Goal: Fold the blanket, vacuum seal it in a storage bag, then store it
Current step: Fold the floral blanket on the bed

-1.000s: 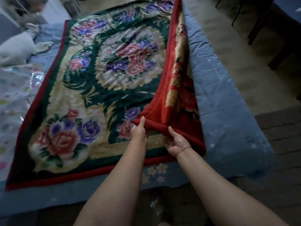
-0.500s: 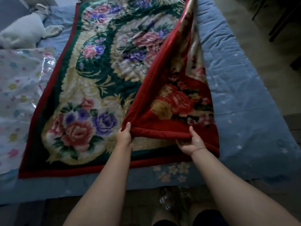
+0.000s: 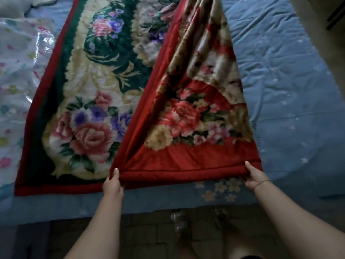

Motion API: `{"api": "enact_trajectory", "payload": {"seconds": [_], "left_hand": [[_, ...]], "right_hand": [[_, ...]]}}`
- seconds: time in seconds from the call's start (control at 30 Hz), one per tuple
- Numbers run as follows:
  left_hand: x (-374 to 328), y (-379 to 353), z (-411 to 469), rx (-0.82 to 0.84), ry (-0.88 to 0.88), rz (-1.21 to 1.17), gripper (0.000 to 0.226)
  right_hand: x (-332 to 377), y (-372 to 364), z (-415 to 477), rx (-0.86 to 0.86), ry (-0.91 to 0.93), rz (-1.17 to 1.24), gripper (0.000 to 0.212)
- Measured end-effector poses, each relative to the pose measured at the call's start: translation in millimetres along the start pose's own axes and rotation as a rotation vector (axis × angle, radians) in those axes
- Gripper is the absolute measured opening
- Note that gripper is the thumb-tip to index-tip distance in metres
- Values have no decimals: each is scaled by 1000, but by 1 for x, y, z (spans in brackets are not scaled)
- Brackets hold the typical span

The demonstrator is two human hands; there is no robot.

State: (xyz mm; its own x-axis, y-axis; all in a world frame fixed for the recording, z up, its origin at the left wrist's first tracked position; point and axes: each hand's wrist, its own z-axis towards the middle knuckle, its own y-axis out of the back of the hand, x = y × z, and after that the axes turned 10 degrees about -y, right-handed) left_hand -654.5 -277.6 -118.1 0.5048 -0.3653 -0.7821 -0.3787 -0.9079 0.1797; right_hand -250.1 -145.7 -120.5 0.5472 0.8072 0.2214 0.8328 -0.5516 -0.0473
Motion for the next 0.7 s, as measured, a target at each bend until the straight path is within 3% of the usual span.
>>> {"api": "enact_trajectory", "payload": {"seconds": [0.1,0.27,0.43,0.47,0.57,0.7], "left_hand": [[32,10,7,5,97,41,44],[47,3,23,56,120,128,46],[61,13,44,27,114,172,51],[62,14,46,41,115,168,51],[64,15,46,107,122,129,45],[73,14,35,161,156,178,59]], "right_hand": [[-9,16,14,-80,63,-19,15],[0,40,35,-134,184,-82,7],[3,69,69,-112,250,-163,74],[1,65,62,-97,248,-158,68],[4,50,38,-154,253,-108,17],[23,55,43,-196,301,-4,15]]}}
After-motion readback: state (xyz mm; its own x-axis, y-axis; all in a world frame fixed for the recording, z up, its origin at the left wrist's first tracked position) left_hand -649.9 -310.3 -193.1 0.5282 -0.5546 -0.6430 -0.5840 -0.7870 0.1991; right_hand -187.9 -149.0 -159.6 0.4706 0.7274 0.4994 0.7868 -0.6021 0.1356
